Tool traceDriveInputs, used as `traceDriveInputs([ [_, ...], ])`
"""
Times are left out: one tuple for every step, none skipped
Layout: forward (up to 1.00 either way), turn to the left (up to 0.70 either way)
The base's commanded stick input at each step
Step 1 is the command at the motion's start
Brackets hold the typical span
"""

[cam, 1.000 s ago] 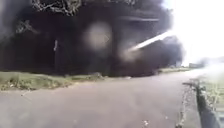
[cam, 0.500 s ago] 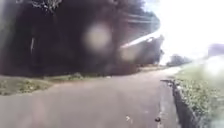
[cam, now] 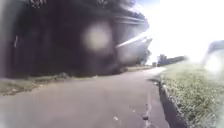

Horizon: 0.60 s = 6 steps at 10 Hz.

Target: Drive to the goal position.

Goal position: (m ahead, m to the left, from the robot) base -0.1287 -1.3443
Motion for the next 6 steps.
traceDriveInputs([
  [0.45,0.0],
  [0.45,0.17],
  [0.45,0.27],
  [0.45,0.27],
  [0.45,0.27],
  [0.45,0.27],
])
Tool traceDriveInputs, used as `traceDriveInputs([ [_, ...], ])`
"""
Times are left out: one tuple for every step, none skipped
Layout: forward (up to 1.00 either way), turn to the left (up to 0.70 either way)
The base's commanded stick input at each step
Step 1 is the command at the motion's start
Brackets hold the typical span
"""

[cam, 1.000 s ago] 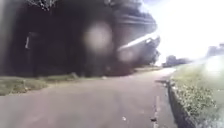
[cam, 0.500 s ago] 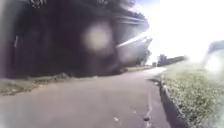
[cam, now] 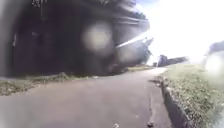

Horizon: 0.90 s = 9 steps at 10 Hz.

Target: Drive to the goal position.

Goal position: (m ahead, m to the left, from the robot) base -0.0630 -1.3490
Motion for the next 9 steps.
traceDriveInputs([
  [0.45,0.27],
  [0.45,0.27],
  [0.45,0.24],
  [0.45,0.06],
  [0.45,0.0],
  [0.45,0.0],
  [0.45,0.0],
  [0.45,0.0],
  [0.45,0.0],
])
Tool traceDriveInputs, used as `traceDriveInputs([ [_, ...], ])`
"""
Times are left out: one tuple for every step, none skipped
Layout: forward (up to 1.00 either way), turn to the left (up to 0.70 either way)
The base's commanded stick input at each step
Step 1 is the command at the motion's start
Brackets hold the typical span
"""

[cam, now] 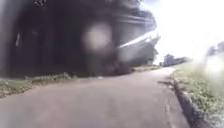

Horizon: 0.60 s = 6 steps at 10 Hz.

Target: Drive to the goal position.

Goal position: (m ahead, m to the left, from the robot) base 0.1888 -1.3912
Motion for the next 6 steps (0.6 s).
traceDriveInputs([
  [0.45,0.0],
  [0.45,0.0],
  [0.45,0.0],
  [0.45,0.0],
  [0.45,-0.01],
  [0.45,-0.05],
])
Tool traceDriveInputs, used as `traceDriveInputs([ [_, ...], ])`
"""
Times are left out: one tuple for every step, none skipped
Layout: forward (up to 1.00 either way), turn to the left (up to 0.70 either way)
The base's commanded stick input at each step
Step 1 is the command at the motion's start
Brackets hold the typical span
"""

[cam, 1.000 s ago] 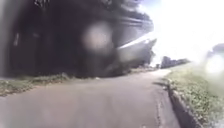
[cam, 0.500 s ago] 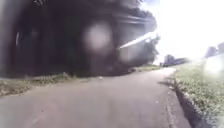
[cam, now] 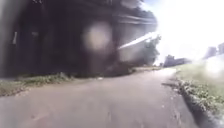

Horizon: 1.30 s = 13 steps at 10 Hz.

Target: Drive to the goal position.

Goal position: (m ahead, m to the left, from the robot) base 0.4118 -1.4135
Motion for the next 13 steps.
traceDriveInputs([
  [0.45,-0.27],
  [0.45,-0.27],
  [0.45,-0.27],
  [0.45,-0.27],
  [0.45,-0.27],
  [0.45,-0.27],
  [0.45,-0.27],
  [0.45,-0.27],
  [0.45,-0.27],
  [0.45,-0.27],
  [0.45,-0.27],
  [0.45,-0.27],
  [0.45,-0.27],
])
